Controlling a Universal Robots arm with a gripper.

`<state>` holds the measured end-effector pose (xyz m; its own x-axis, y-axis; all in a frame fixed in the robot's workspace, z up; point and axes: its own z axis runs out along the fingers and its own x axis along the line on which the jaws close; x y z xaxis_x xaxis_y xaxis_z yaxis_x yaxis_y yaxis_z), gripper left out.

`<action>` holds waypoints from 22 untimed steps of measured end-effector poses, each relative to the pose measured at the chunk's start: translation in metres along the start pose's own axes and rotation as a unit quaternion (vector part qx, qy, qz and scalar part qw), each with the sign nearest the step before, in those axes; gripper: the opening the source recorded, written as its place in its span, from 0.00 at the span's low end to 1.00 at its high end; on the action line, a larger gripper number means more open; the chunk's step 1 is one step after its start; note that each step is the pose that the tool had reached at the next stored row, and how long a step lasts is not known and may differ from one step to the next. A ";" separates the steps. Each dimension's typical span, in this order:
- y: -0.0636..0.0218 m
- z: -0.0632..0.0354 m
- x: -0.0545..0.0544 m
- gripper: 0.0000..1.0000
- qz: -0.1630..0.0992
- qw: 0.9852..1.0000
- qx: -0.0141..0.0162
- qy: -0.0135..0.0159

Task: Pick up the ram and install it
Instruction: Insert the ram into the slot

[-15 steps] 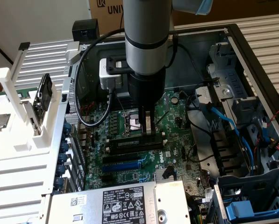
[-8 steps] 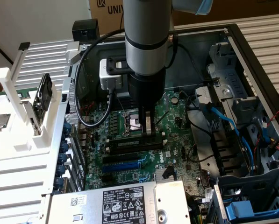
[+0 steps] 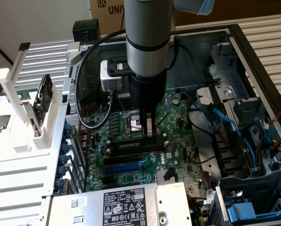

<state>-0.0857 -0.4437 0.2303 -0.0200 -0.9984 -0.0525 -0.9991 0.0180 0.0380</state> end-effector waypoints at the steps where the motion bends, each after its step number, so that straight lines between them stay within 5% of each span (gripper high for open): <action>1: 0.0000 0.0002 0.000 0.12 0.000 1.000 0.000 0.000; 22: -0.0001 0.0037 0.000 0.12 0.000 1.000 0.000 0.000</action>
<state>-0.0857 -0.4437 0.2266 -0.0200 -0.9984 -0.0525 -0.9991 0.0180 0.0380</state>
